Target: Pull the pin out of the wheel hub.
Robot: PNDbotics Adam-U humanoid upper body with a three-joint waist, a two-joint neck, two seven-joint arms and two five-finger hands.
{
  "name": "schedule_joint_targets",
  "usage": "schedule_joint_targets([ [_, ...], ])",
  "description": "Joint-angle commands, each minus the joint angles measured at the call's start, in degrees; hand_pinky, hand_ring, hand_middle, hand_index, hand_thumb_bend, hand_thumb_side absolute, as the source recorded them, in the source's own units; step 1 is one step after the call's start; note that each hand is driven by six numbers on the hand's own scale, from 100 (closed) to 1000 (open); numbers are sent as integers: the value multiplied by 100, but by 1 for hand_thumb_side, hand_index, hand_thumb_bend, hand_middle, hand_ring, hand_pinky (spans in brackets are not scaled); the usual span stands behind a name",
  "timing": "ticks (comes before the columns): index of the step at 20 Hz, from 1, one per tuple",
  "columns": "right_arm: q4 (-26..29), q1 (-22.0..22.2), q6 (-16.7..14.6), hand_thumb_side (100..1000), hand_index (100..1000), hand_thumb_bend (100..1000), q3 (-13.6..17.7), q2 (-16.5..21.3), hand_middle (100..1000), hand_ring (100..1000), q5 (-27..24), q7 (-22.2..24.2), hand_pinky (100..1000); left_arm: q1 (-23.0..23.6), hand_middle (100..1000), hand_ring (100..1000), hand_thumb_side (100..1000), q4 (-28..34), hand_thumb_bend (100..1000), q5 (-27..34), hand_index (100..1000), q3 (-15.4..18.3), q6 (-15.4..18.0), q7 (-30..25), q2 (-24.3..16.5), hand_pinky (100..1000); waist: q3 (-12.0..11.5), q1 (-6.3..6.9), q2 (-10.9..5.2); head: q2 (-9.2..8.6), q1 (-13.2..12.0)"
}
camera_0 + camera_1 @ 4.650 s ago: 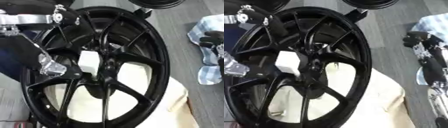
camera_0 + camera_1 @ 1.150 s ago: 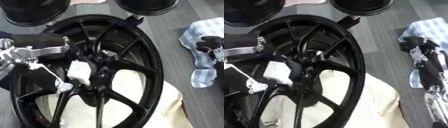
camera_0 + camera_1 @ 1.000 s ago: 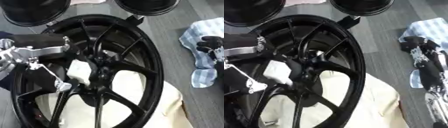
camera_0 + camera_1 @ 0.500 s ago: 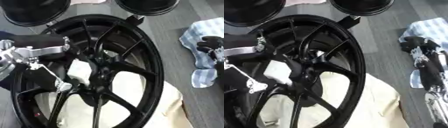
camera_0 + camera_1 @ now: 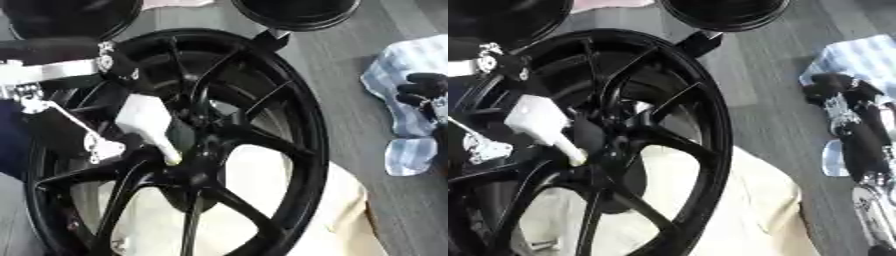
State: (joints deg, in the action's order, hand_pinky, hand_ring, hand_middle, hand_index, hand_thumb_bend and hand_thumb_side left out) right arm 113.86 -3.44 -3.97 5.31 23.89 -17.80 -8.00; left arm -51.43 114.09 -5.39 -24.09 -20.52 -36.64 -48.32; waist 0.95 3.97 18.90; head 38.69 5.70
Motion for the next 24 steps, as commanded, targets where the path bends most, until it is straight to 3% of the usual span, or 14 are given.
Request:
schedule_joint_targets([
  [1, 73, 14, -31, 462, 567, 310, 62, 73, 679, 718, -8, -13, 759, -209, 324, 679, 185, 51, 100, 585, 405, 526, -42, 290, -36, 806, -25, -52, -155, 2, 24],
  [7, 73, 58, -111, 461, 567, 309, 117, 64, 678, 718, -3, -55, 759, 73, 306, 679, 216, 51, 100, 1617, 403, 1444, -236, 1082, -372, 802, -86, -116, -155, 3, 73],
  [17, 73, 130, -315, 460, 568, 306, 263, 60, 677, 717, 19, -185, 758, 1900, 299, 681, 224, 51, 100, 2113, 402, 2725, -50, 2589, -1542, 799, -163, -232, -120, -20, 113],
  [24, 73, 203, -447, 459, 568, 304, 353, 56, 676, 716, 72, -274, 757, 3060, 296, 683, 236, 51, 100, 2261, 401, 3334, -90, 3417, -1530, 795, -241, -303, -100, -35, 127],
])
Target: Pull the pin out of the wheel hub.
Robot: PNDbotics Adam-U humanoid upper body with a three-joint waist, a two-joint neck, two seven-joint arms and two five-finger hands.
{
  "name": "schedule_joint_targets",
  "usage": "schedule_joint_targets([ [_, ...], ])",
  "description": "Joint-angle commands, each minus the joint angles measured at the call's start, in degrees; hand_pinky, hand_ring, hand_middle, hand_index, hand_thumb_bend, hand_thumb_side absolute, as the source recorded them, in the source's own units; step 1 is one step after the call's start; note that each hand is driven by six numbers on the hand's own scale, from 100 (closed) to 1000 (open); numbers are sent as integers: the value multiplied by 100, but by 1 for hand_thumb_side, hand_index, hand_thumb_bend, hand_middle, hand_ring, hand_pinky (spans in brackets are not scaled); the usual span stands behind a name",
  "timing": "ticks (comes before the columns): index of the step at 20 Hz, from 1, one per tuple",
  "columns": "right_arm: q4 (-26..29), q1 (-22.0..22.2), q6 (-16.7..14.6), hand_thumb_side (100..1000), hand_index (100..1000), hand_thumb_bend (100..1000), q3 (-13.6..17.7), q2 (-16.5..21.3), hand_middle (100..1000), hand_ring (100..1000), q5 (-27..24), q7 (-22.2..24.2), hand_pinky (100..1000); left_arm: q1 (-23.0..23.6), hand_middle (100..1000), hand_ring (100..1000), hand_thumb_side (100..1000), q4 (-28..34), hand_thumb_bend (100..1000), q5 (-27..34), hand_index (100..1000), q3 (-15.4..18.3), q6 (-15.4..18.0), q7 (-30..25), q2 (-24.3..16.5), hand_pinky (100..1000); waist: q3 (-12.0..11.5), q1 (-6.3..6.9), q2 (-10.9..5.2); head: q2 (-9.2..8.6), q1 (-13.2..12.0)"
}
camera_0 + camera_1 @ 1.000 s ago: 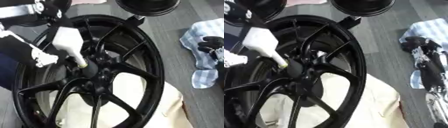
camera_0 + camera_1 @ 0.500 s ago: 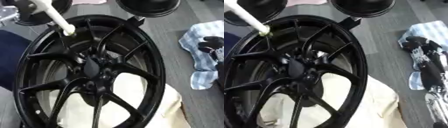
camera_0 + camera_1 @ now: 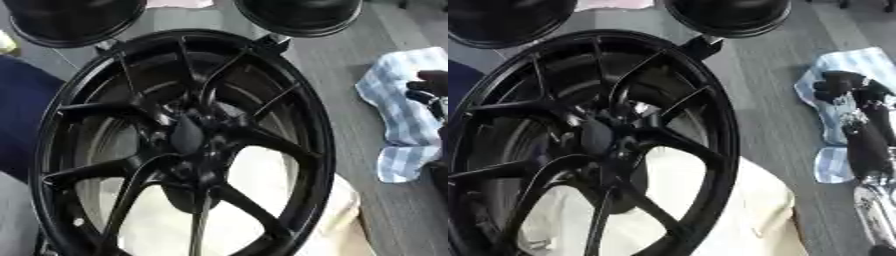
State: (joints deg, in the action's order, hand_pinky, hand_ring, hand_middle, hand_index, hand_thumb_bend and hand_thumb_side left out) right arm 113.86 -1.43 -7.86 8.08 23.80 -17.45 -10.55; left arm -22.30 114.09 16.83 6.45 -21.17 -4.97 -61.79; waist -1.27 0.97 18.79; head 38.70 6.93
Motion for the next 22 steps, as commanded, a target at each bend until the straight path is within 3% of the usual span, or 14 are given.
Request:
schedule_joint_targets([
  [1, 73, 10, -71, 459, 568, 304, 84, 61, 676, 716, 44, -29, 757, 320, 297, 683, 133, 50, 100, 14, 401, 334, -36, 338, -147, 795, -26, -14, -82, -49, 6],
  [2, 73, 13, -81, 459, 568, 303, 90, 55, 676, 716, 50, -37, 757, 472, 298, 684, 234, 50, 100, -30, 401, 375, -37, 410, -106, 795, -29, -27, -75, -60, 9],
  [11, 73, -4, -127, 460, 568, 303, 106, -3, 674, 715, 65, -64, 757, 1334, 333, 712, 253, 50, 100, -303, 464, 559, -493, 895, 346, 803, 4, -115, -17, -106, -4],
  [15, 73, -18, -138, 461, 568, 304, 107, -33, 674, 715, 66, -66, 757, 1573, 331, 710, 258, 50, 100, -385, 450, 544, -706, 999, 519, 803, 28, -150, 17, -149, 5],
  [16, 73, -24, -136, 461, 567, 305, 103, -43, 674, 714, 67, -63, 757, 1619, 370, 727, 291, 50, 100, -418, 507, 523, -747, 998, 559, 811, 36, -158, 27, -157, 4],
  [18, 73, -35, -129, 462, 567, 304, 97, -60, 674, 714, 69, -55, 757, 1700, 599, 855, 449, 50, 100, -542, 804, 448, -787, 874, 631, 871, 51, -171, 43, -170, -1],
  [19, 73, -38, -129, 462, 567, 303, 96, -64, 673, 714, 70, -52, 756, 1730, 695, 913, 569, 50, 140, -660, 864, 424, -793, 790, 660, 898, 57, -175, 48, -176, 0],
  [20, 73, -42, -131, 462, 567, 303, 95, -67, 673, 714, 71, -50, 756, 1751, 762, 959, 702, 50, 321, -795, 907, 410, -789, 713, 688, 923, 62, -178, 52, -181, -2],
  [21, 73, -44, -133, 462, 567, 303, 95, -68, 673, 714, 71, -48, 756, 1767, 793, 984, 770, 50, 411, -916, 936, 400, -779, 640, 714, 938, 65, -179, 55, -185, -4],
  [22, 73, -44, -131, 462, 567, 303, 94, -70, 673, 714, 72, -48, 756, 1780, 802, 992, 806, 50, 443, -1009, 946, 397, -771, 579, 735, 942, 64, -179, 58, -187, -4],
])
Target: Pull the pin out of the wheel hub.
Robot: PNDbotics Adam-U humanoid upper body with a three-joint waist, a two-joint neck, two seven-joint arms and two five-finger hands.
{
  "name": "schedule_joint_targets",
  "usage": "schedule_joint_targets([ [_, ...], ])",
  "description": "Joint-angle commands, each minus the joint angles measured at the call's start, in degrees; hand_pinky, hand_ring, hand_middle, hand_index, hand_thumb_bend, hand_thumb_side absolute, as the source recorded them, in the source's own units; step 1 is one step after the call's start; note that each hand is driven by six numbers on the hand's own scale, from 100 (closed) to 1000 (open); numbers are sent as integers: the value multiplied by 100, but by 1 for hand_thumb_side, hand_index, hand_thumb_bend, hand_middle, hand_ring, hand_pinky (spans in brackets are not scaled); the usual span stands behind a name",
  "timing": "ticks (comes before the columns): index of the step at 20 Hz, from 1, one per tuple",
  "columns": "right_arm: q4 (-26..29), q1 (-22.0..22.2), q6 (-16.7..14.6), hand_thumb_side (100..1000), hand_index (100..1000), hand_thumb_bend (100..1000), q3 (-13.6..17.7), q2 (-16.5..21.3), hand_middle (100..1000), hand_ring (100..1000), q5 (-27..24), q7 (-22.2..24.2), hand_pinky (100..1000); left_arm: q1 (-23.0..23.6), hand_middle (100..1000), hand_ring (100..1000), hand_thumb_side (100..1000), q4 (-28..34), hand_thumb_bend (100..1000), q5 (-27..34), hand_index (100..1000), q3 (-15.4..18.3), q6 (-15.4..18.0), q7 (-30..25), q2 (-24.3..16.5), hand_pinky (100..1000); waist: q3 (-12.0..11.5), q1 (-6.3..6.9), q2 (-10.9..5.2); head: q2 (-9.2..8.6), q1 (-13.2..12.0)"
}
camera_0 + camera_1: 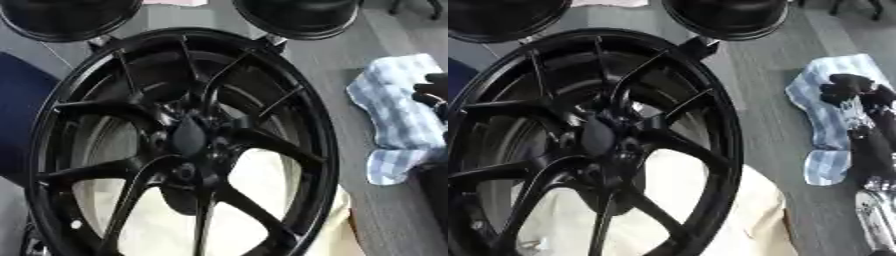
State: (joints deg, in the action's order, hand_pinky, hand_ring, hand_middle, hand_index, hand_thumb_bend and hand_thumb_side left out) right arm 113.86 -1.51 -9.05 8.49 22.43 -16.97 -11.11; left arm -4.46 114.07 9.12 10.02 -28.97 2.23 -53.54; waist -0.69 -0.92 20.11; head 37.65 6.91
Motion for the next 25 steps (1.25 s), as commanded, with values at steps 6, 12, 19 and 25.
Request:
schedule_joint_targets([
  [6, 73, -49, 11, 461, 567, 304, 52, 57, 673, 713, 25, 5, 756, -11, 754, 965, 850, 52, 269, -361, 896, 96, 33, -26, -22, 915, -17, 21, -62, -84, 2],
  [12, 73, -68, -9, 459, 567, 303, 44, 75, 672, 713, 17, 19, 755, -226, 586, 850, 836, 52, 100, 527, 785, -24, 1204, 361, 141, 809, -17, 6, -57, -79, -16],
  [19, 73, -102, -72, 449, 567, 312, 7, 83, 671, 712, -5, 87, 754, -551, 561, 830, 759, 52, 100, 1297, 773, -438, 3254, 317, 704, 796, 26, -56, -43, -87, -81],
  [25, 73, -127, -120, 461, 567, 294, -9, 49, 670, 711, -39, 110, 753, -903, 574, 831, 757, 52, 100, 1624, 782, -660, 3696, -4, 1777, 802, 59, -127, -17, -80, -153],
])
